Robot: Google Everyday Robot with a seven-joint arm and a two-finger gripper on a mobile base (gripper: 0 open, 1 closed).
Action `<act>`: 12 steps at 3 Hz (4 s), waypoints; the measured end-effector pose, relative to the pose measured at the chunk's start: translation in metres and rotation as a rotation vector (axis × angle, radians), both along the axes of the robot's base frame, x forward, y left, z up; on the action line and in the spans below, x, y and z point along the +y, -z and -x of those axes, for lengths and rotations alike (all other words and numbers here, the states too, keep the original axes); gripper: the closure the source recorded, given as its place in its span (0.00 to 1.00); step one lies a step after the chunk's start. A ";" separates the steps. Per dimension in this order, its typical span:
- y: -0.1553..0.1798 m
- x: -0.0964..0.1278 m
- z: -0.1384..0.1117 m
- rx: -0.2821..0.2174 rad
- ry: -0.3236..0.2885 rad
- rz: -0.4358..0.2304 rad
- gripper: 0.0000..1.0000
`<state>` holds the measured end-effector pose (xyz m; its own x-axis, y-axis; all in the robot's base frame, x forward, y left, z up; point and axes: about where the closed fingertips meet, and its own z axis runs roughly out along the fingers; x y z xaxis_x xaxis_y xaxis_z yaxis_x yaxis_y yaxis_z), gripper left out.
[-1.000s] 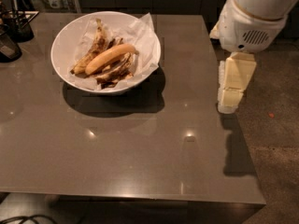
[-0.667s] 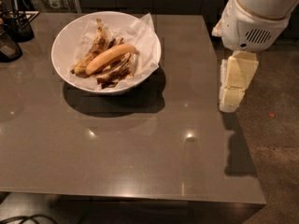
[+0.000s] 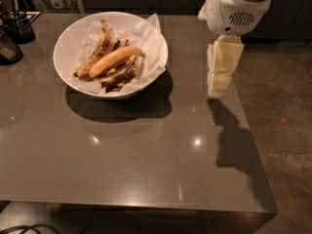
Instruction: Pick banana from white bowl
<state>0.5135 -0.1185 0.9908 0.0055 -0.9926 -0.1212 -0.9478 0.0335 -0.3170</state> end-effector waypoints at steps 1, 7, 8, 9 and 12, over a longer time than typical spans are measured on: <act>-0.002 0.026 -0.024 -0.010 -0.073 0.015 0.00; 0.013 0.121 -0.057 -0.069 -0.143 0.103 0.00; 0.004 0.141 -0.053 -0.070 -0.198 0.075 0.00; 0.003 0.155 -0.049 -0.052 -0.224 0.050 0.00; 0.035 0.177 -0.046 0.026 -0.279 0.035 0.16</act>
Offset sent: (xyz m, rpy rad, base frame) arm 0.0207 0.0223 0.0017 -0.0134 -0.0087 0.0633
